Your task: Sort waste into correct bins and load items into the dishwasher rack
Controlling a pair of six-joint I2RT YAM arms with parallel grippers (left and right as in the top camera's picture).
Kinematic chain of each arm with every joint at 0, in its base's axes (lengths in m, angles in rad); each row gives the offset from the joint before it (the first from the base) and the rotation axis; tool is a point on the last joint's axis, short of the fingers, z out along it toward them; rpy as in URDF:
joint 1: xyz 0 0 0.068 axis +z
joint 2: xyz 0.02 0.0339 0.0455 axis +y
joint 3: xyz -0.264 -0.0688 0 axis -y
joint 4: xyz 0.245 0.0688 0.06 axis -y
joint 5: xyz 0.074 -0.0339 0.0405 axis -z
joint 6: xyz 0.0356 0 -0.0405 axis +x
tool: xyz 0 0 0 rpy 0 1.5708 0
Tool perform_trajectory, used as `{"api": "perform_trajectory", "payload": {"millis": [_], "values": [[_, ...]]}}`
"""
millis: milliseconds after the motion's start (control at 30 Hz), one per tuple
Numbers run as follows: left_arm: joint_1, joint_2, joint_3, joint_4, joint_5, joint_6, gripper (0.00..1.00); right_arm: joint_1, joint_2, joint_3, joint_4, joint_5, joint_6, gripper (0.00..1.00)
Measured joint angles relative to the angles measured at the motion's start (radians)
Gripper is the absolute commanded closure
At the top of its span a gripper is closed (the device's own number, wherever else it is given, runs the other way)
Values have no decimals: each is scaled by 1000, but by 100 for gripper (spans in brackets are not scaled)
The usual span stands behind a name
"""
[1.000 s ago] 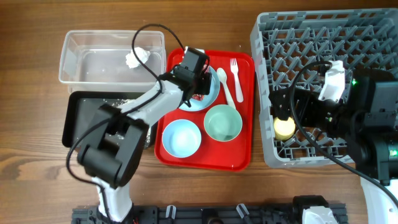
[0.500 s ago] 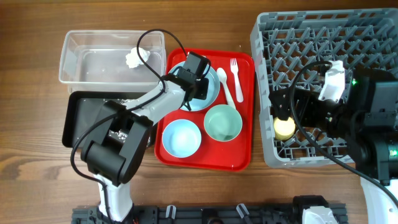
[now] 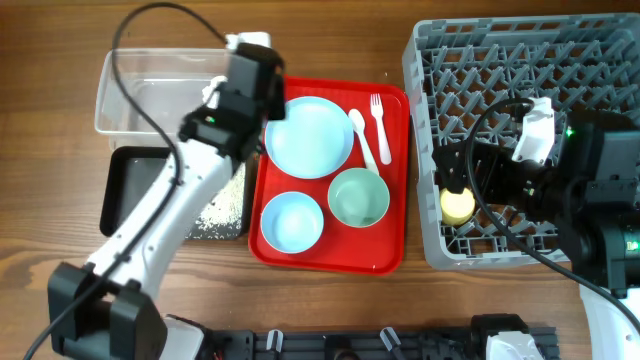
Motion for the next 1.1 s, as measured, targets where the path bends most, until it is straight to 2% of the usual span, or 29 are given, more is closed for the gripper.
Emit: {"api": "perform_trajectory", "payload": {"millis": [33, 67, 133, 233, 300, 333, 367, 533, 667, 833, 1000, 1100], "values": [[33, 20, 0, 2, -10, -1, 32, 0, 0, 0, 0, 0, 0, 0], [69, 48, 0, 4, -18, 5, 27, 0, 0, 0, 0, 0, 0, 0], [130, 95, -2, -8, -8, 2, 21, 0, 0, 0, 0, 0, 0, 0], [142, 79, -3, -53, 36, 2, 14, 0, 0, 0, 0, 0, 0, 0], [134, 29, -3, -93, 61, 3, 10, 0, 0, 0, 0, 0, 0, 0], [129, 1, -3, -116, 69, 3, 4, 0, 0, 0, 2, 2, 0, 0], [113, -90, -3, -153, 80, 3, 0, 0, 0, 0, 2, 3, 0, 0], [33, -370, 1, -304, 88, 3, 0, 0, 2, 0, 15, 9, 34, 0], [-15, -486, 3, -355, 92, 3, 0, 0, 2, 0, 15, 10, 47, 0], [-34, -544, 4, -382, 95, 3, 0, 0, 2, 0, 15, 10, 47, 0], [-34, -547, 5, -518, 87, 3, 0, 0, 2, 0, 15, 10, 47, 0], [-30, -552, -1, -431, 57, 7, 0, 0, 2, 0, 15, 10, 47, 0]]}}
